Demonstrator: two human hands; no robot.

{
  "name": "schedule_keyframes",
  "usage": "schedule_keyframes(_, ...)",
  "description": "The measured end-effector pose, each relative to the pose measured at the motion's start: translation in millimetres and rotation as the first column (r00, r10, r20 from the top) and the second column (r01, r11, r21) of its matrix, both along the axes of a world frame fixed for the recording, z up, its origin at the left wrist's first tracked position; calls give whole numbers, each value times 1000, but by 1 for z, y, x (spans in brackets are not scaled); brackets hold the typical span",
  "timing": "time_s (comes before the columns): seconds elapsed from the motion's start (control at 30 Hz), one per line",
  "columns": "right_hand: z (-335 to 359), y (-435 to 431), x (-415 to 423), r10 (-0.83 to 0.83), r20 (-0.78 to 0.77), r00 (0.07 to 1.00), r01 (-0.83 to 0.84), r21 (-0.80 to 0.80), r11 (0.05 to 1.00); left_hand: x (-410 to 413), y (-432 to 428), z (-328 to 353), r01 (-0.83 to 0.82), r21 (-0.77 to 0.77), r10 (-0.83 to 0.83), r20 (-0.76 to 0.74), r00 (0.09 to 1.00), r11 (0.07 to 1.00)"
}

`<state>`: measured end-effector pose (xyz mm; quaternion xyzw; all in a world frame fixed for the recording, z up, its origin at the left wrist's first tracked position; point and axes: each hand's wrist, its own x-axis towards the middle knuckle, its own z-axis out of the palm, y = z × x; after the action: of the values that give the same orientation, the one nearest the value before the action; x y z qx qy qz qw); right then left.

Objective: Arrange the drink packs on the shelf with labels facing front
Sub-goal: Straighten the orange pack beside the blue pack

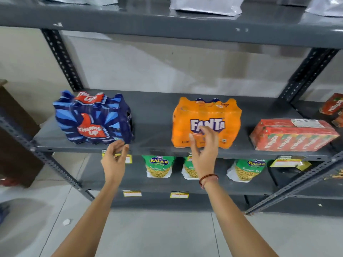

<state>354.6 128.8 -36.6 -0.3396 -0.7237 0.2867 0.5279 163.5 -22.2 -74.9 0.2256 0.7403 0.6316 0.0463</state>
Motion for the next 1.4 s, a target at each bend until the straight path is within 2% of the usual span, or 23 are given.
schedule_keyframes(0.1, 7, -30, -53, 169, 25, 985, -170, 19, 985, -35, -36, 1, -162, 29, 162, 5, 987, 986)
schedule_keyframes(0.23, 4, -54, -118, 348, 113, 931, -336, -116, 935, -86, -72, 7, -308, 55, 307, 17, 951, 950)
schedule_keyframes(0.3, -1, -57, -141, 396, 184, 900, -363, -188, 913, -113, -79, 9, -242, -27, 243, 61, 968, 970)
schedule_keyframes(0.4, -8, -57, -169, 450, 245, 859, -378, -292, 879, -151, -81, 13, -17, -94, 31, 151, 988, 995)
schedule_keyframes(0.47, -11, -55, -181, 491, 251, 834, -402, -332, 853, -169, -80, 14, 149, -112, -136, 118, 984, 982)
schedule_keyframes(0.5, -12, -54, -185, 505, 260, 823, -412, -340, 845, -174, -79, 13, 172, -146, -160, 93, 983, 974)
schedule_keyframes(0.67, -16, -55, -189, 511, 246, 824, -427, -325, 844, -178, -76, 11, 76, -190, -69, 46, 997, 979)
schedule_keyframes(0.97, -17, -41, -159, 481, 228, 847, -399, -325, 857, -155, -59, 12, 162, -152, -155, 55, 986, 975)
schedule_keyframes(1.4, -14, -35, -150, 477, 264, 838, -383, -338, 860, -142, -54, 12, 163, -155, -152, 79, 985, 974)
